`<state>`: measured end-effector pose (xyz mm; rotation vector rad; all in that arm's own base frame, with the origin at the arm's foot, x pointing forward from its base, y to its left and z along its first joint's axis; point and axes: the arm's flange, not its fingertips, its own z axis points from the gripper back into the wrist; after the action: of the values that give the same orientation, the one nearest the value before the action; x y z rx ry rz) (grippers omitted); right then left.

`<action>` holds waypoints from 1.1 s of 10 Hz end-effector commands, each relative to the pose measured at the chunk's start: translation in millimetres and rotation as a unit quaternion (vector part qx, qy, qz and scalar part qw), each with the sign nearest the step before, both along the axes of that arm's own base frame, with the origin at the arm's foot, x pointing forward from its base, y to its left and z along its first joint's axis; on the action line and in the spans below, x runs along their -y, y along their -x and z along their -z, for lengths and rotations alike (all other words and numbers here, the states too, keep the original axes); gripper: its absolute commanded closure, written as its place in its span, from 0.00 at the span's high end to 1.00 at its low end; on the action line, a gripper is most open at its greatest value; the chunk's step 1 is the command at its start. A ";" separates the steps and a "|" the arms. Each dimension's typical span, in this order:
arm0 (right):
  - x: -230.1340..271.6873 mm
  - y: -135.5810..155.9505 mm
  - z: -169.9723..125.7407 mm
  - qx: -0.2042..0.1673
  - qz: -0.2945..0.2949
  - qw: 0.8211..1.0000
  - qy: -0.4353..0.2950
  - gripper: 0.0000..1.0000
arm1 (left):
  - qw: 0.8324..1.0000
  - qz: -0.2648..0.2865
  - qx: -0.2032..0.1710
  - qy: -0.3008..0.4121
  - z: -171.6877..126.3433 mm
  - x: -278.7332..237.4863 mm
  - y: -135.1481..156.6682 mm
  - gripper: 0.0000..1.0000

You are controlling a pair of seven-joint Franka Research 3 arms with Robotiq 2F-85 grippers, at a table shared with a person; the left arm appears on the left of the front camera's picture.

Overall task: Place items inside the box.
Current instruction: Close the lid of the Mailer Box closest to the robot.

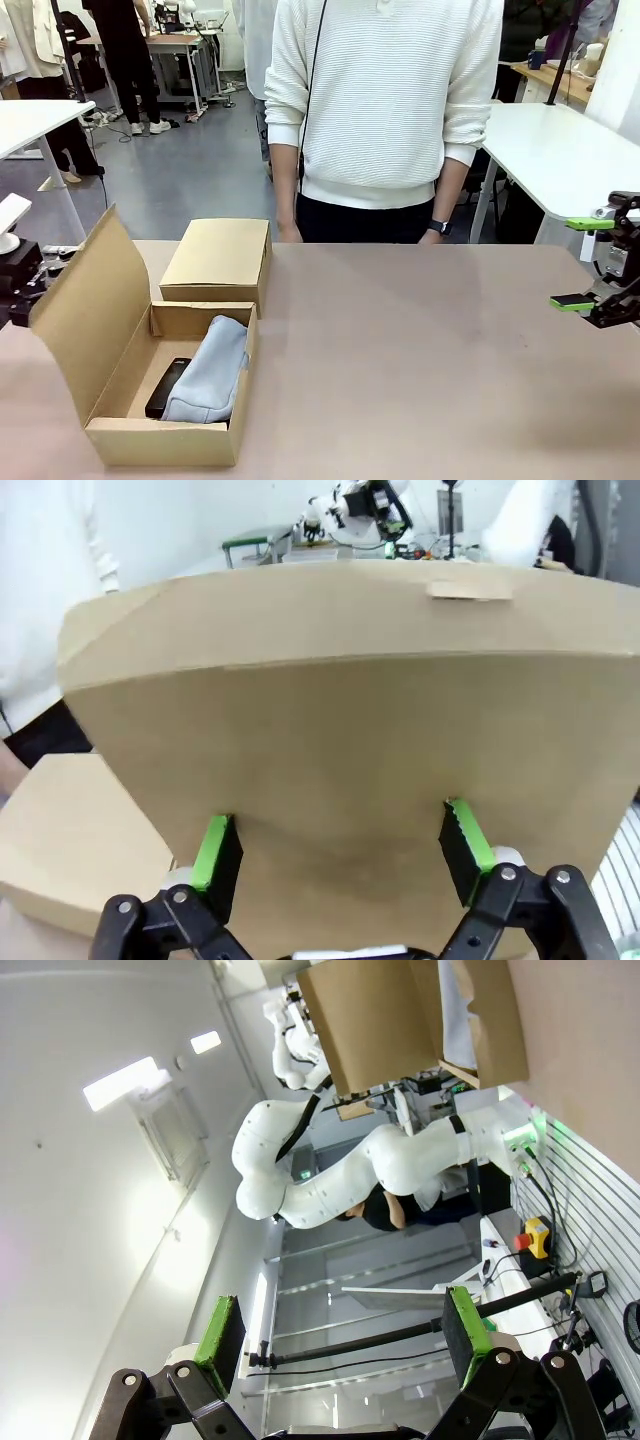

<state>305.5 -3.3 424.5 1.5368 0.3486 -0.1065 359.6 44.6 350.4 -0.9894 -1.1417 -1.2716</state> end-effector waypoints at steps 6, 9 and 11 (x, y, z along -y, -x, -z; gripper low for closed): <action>-1.4 -0.4 -5.8 -0.009 0.003 1.000 -0.007 1.00 | 0.997 -0.014 -0.032 -0.069 7.0 111.8 78.2 1.00; -1.4 -0.4 -5.8 -0.009 0.003 1.000 -0.007 1.00 | 0.983 0.005 -0.003 -0.182 24.9 127.7 103.2 1.00; -1.4 -0.4 -5.8 -0.009 0.003 1.000 -0.007 1.00 | 0.995 0.012 -0.019 -0.102 2.4 95.5 -24.2 1.00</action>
<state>305.5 -3.3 424.4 1.5369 0.3485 -0.1066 385.7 -62.6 344.7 -0.8234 -0.9184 -1.3888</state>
